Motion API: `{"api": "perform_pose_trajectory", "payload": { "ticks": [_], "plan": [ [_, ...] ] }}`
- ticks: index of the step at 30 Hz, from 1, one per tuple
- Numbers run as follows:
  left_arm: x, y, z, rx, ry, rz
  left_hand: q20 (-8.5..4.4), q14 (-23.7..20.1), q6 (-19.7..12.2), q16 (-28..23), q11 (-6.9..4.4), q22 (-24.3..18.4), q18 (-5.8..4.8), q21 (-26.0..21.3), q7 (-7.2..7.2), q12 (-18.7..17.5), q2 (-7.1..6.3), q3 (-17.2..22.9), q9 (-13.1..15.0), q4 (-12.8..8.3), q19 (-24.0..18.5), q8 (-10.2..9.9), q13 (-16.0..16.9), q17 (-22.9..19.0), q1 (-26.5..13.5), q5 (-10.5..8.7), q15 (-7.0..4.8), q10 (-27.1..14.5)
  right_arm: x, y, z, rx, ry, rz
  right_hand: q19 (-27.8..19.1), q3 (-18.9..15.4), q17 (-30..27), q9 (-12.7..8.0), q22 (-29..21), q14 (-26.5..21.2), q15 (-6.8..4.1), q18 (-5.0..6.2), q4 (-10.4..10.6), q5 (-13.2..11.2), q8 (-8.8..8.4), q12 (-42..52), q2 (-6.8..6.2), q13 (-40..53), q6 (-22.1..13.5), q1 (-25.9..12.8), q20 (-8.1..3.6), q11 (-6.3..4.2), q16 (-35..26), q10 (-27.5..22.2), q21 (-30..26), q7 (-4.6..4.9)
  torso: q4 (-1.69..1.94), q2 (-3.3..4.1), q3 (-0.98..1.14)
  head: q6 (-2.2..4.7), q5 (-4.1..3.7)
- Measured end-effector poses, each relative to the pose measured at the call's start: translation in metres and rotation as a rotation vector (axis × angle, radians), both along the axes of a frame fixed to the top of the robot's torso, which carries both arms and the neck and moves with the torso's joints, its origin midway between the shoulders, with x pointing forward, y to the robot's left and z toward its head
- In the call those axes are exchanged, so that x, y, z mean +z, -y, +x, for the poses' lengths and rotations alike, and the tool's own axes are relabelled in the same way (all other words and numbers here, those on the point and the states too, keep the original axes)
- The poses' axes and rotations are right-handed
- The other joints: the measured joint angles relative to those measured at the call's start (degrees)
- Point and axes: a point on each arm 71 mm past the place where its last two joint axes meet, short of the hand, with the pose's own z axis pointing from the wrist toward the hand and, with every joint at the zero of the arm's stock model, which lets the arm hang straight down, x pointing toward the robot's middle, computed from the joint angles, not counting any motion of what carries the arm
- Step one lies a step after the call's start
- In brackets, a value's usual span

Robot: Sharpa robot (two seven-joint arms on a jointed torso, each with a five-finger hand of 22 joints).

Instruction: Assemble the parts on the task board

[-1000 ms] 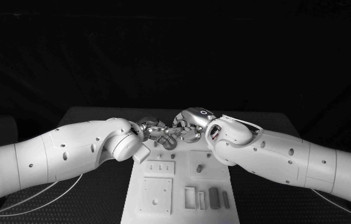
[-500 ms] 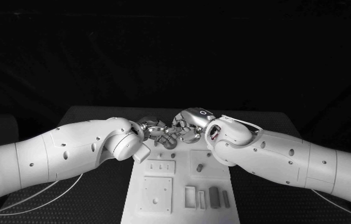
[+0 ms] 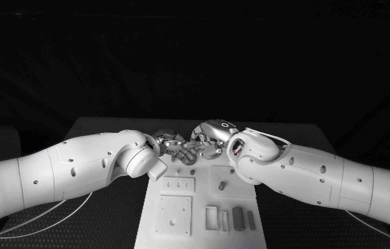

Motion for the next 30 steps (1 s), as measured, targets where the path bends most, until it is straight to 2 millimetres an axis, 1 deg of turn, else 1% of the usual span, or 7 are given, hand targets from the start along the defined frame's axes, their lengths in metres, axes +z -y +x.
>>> {"api": "perform_pose_trajectory", "payload": {
  "ticks": [3, 9, 13, 15, 18, 22, 30],
  "plan": [
    [-0.0001, 0.0000, 0.0000, 0.000, -0.001, 0.000, -0.12, 0.0, 0.0, 0.0, 0.00, 0.0, 0.00, 0.0, 0.00, 0.0, 0.39, 0.0, 0.0, 0.0, -0.1, 0.0, 0.0, 0.0, 0.4, 0.00, 0.00, 0.0, -0.0002, 0.0000, -0.0001, -0.001, 0.000, 0.000, 0.0, 0.0, 0.0, 0.0, 0.0, 0.1, 0.07, 0.00, 0.0, 0.0, -0.09, 0.0, 0.00, 0.0, 0.0, 0.0, 0.00, 0.00, 0.0, 0.0, 0.0, 0.00, -0.01, 0.01, 0.02, -0.04, 0.04],
    [-0.0002, 0.0000, -0.0001, 0.001, -0.002, 0.001, -0.21, 0.0, 0.2, 0.0, -0.12, 0.0, 0.00, 0.0, -0.15, 0.0, 1.73, -0.5, 0.0, -0.1, -0.2, 0.0, 0.3, 0.0, 4.9, 0.18, 0.00, 0.1, -0.0004, 0.0001, 0.0001, -0.001, -0.001, -0.001, 0.0, 0.0, 0.0, 0.0, 0.0, 0.1, 0.07, 0.00, 0.0, 0.0, 0.07, 0.0, -0.07, 0.0, 0.0, 0.1, 0.01, 0.00, 0.0, 0.0, 0.0, 0.00, 0.00, 0.01, 0.03, -0.14, 0.05],
    [-0.0002, 0.0003, -0.0005, 0.000, -0.003, 0.000, -0.18, 0.0, 0.6, 0.0, -0.22, 0.0, 0.00, 0.0, -0.20, 0.0, 2.45, -0.8, -0.1, -0.5, -0.5, -0.4, 0.5, 0.0, 8.7, 3.11, 0.00, 0.2, -0.0011, 0.0008, 0.0010, -0.004, -0.002, -0.004, 0.0, 0.0, 0.0, 0.0, 0.0, 0.1, 0.08, 0.00, 0.0, 0.0, 0.21, 0.0, -0.08, 0.0, 0.0, 0.1, 0.01, 0.00, 0.0, 0.0, 0.0, 0.00, -0.01, 0.01, 0.01, -0.21, 0.05],
    [-0.0001, 0.0003, -0.0006, -0.001, -0.004, -0.001, -0.20, 0.0, 0.7, 0.0, -0.42, 0.0, 0.00, 0.0, -0.30, 0.0, 2.64, -0.7, -0.1, -1.0, -0.6, -0.5, 0.6, 0.0, 10.4, 3.73, 0.00, 0.4, -0.0015, 0.0011, 0.0013, -0.005, -0.003, -0.005, 0.0, 0.0, 0.0, 0.0, 0.0, 0.1, 0.07, 0.00, 0.0, 0.0, 0.23, 0.0, -0.15, 0.0, 0.0, 0.0, 0.01, 0.00, 0.0, 0.0, 0.0, 0.00, -0.01, 0.01, 0.01, -0.26, -0.01],
    [0.0003, 0.0003, -0.0007, -0.001, -0.003, -0.002, -0.20, 0.0, 1.2, 0.0, -0.25, 0.0, 0.00, 0.0, -0.36, 0.0, 2.30, 1.1, -0.1, -0.6, -0.6, -0.5, 0.7, -0.1, 12.7, 2.05, 0.00, 0.6, -0.0022, 0.0019, 0.0018, -0.007, -0.005, -0.008, 0.0, 0.0, 0.0, 0.0, 0.0, 0.1, 0.08, 0.00, 0.0, 0.0, 0.24, 0.0, -0.15, 0.0, 0.0, 0.0, 0.02, 0.00, 0.0, 0.0, 0.0, 0.00, -0.03, 0.01, 0.01, -0.28, -0.09],
    [0.0006, 0.0002, -0.0008, -0.001, -0.003, -0.004, -0.20, 0.0, 1.6, 0.0, -0.43, 0.0, 0.00, 0.0, -0.74, 0.0, 2.82, 1.6, 0.1, -0.5, -0.6, -0.5, 0.8, -0.1, 13.2, 2.07, 0.00, 0.8, -0.0031, 0.0030, 0.0021, -0.010, -0.008, -0.013, 0.0, 0.0, 0.0, 0.0, 0.0, 0.1, 0.08, -0.01, 0.0, 0.0, 0.23, 0.0, -0.23, 0.0, 0.0, 0.1, 0.02, 0.00, 0.0, 0.0, 0.0, -0.01, -0.03, 0.01, 0.01, -0.33, -0.17],
    [0.0005, -0.0007, -0.0010, 0.000, -0.006, -0.008, -0.20, 0.0, 1.8, 0.0, -0.62, 0.0, 0.00, 0.0, -1.02, 0.0, 2.83, 2.0, 0.0, -0.2, -0.6, -0.4, 0.9, -0.1, 13.2, 2.11, 0.00, 1.0, -0.0033, 0.0026, 0.0018, -0.009, -0.010, -0.014, 0.0, 0.1, -0.1, 0.0, 0.0, 0.1, 0.08, 0.00, -0.1, 0.0, 0.21, 0.0, -0.30, 0.0, 0.2, 0.1, 0.02, 0.00, 0.0, 0.0, 0.0, -0.13, 0.00, 0.01, 0.02, -0.44, -0.27]
  ]
}}
